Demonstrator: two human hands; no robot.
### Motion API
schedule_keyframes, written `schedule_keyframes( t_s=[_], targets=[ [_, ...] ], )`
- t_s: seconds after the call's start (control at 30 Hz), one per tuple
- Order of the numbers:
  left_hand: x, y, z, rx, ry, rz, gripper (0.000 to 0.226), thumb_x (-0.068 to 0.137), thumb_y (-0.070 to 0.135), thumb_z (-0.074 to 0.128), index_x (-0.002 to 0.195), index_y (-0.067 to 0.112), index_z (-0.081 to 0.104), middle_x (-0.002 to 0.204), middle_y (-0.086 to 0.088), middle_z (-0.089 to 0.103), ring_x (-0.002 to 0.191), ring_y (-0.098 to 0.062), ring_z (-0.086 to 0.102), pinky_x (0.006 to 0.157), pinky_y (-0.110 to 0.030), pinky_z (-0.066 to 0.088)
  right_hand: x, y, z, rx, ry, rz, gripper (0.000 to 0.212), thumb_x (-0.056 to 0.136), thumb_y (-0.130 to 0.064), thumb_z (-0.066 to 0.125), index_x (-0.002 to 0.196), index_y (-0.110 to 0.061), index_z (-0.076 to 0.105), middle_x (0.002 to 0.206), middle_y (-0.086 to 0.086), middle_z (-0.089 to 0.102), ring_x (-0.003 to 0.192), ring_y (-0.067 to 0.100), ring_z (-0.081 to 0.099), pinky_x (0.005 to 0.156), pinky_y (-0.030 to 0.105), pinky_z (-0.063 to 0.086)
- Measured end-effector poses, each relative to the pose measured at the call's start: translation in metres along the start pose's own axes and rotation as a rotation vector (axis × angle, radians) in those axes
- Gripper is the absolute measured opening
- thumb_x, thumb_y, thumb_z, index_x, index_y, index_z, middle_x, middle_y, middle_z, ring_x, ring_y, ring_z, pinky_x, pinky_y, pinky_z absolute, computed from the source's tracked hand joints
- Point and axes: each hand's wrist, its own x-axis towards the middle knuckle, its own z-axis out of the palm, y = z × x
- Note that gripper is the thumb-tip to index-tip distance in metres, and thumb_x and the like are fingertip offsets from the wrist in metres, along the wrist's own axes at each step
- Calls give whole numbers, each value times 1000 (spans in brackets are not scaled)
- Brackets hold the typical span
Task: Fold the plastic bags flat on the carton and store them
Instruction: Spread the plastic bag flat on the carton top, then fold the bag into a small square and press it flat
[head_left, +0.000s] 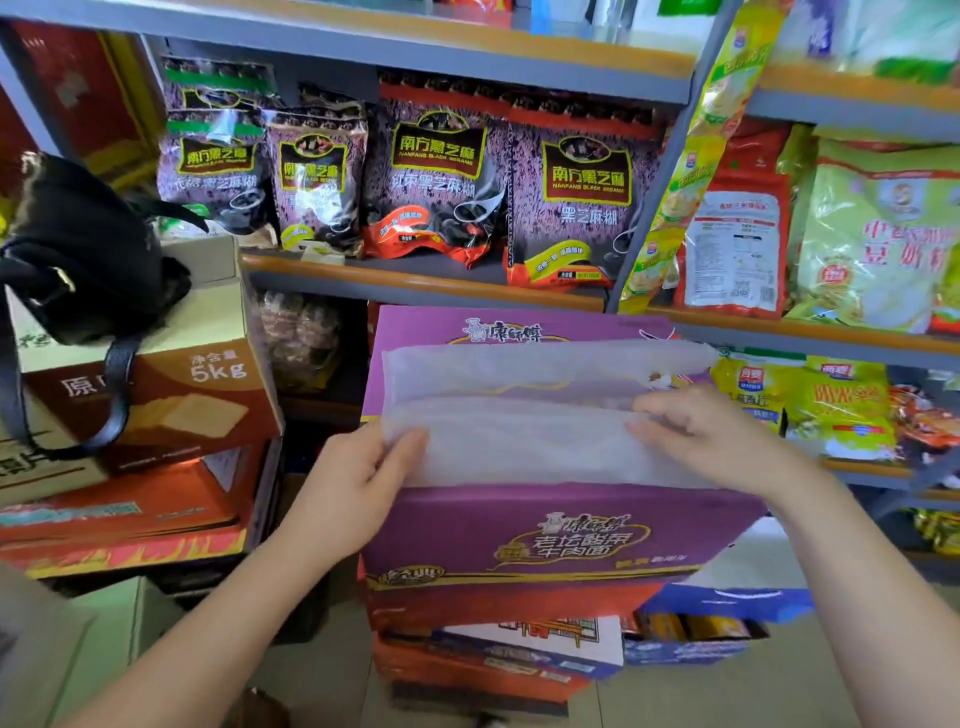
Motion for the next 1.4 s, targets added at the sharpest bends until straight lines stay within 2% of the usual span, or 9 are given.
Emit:
schedule_keyframes(
  t_s=[0.23, 0.37, 0.53, 0.7, 0.8, 0.9, 1.1, 1.3, 1.4],
  targets=[
    [38, 1, 19, 249, 72, -249, 36, 93, 22, 45, 60, 19, 32, 60, -9, 51, 70, -38, 56, 56, -34, 32, 62, 19, -7, -124, -257, 122, 24, 89, -21, 58, 66, -20, 55, 63, -8, 55, 63, 8, 52, 64, 34, 42],
    [45, 1, 25, 604, 100, -278, 15, 91, 24, 47, 89, 9, 46, 80, -19, 62, 77, -42, 60, 59, -38, 41, 86, 33, 10, -328, -343, 105, 30, 96, -20, 44, 67, -12, 44, 71, 2, 46, 77, 26, 49, 67, 37, 35],
    [49, -7, 31, 932, 142, -288, 38, 54, 10, 82, 82, 1, 58, 45, -13, 54, 31, -31, 51, 33, -21, 33, 93, 38, 31, -414, -215, 162, 29, 98, -33, 37, 73, -18, 43, 79, 6, 57, 81, 29, 53, 62, 36, 35],
    [62, -3, 43, 962, 129, 65, 45, 77, 21, 56, 117, 2, 55, 116, -19, 59, 103, -37, 58, 76, -42, 51, 91, 41, 34, -388, -142, 152, 34, 97, -39, 38, 69, -21, 39, 78, 5, 56, 83, 30, 57, 58, 33, 29],
    [65, 14, 59, 774, -226, 51, 76, 82, 52, 11, 135, 5, 40, 148, -16, 30, 139, -30, 24, 112, -42, 25, 92, 40, 34, -397, -145, 154, 36, 95, -43, 41, 66, -22, 40, 73, 2, 54, 80, 28, 56, 58, 32, 30],
    [61, 12, 67, 763, -419, -45, 101, 64, 71, -14, 147, 15, 0, 156, -3, -6, 142, -17, -10, 114, -32, -7, 90, 43, 24, -162, -190, 151, 23, 91, -42, 52, 95, -19, 51, 73, -8, 55, 70, 17, 52, 58, 31, 34],
    [63, 0, 64, 794, -400, -12, 97, 63, 78, -13, 145, 26, -11, 154, 1, -15, 141, -16, -15, 109, -28, -13, 98, 48, 8, 197, -353, 137, 11, 84, -23, 66, 94, -23, 62, 87, 3, 64, 76, 11, 56, 74, 28, 43],
    [70, -1, 57, 770, -362, -42, 109, 59, 82, -19, 147, 21, 0, 156, -2, -3, 143, -19, -6, 113, -32, -4, 105, 46, 6, 90, -334, 227, 20, 75, -35, 75, 86, -19, 69, 71, -12, 57, 63, 0, 50, 63, 20, 38],
    [77, -6, 53, 784, -278, 12, 96, 80, 73, -3, 139, 8, 35, 142, -12, 42, 130, -30, 38, 106, -40, 30, 105, 46, 4, 8, -340, 253, 25, 75, -38, 74, 86, -17, 68, 73, -14, 56, 68, 3, 50, 61, 21, 38]
  ],
)
